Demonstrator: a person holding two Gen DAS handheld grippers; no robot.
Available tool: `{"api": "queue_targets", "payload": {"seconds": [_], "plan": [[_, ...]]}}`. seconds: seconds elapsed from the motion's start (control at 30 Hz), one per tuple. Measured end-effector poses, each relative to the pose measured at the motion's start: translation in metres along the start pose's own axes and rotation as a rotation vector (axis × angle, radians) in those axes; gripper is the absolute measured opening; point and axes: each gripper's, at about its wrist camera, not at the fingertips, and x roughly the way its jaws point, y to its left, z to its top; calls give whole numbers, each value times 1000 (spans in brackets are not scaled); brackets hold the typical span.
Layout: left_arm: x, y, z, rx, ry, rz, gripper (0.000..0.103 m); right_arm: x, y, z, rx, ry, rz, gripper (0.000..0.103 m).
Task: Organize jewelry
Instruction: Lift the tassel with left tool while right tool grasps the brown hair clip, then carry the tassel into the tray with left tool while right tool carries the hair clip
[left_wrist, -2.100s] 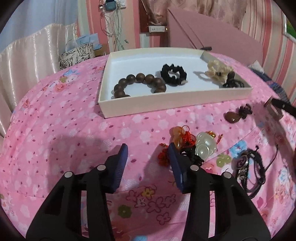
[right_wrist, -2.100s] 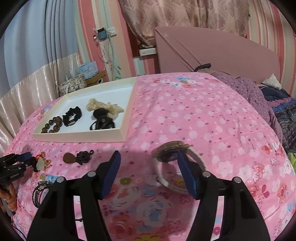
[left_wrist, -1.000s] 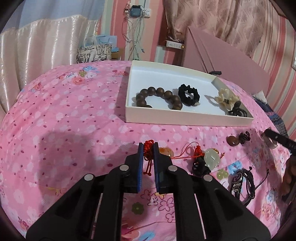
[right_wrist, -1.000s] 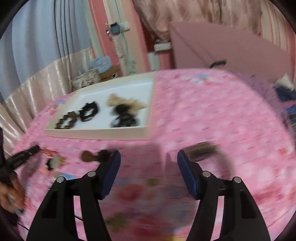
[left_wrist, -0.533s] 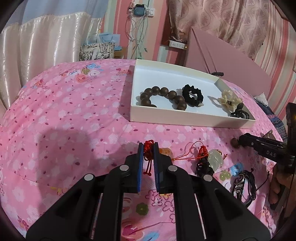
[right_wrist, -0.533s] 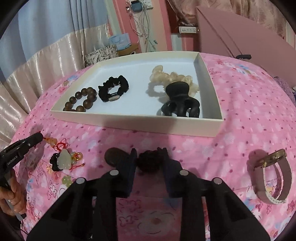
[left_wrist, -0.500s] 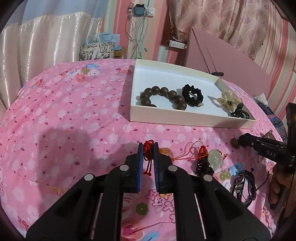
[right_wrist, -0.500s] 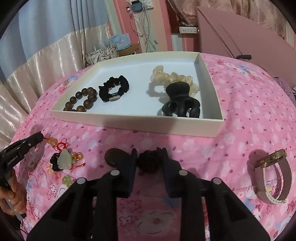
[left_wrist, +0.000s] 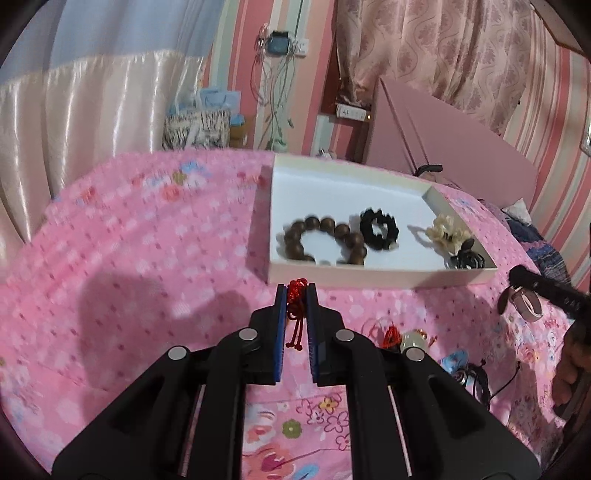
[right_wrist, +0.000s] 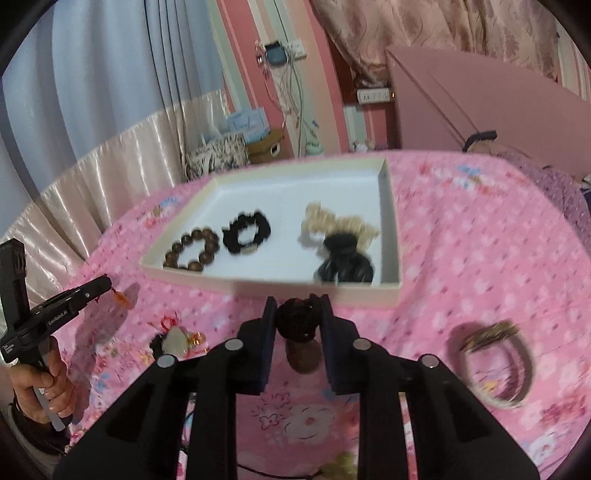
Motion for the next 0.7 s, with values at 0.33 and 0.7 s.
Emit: {"api": "queue_targets", "payload": {"seconds": [0.33, 0.7], "plan": [[-13, -11, 56, 52, -50, 25, 8, -20, -12, 51, 44, -101, 22, 23], [23, -36, 120, 69, -58, -18, 8, 4, 8, 97, 67, -141, 92, 23]]}}
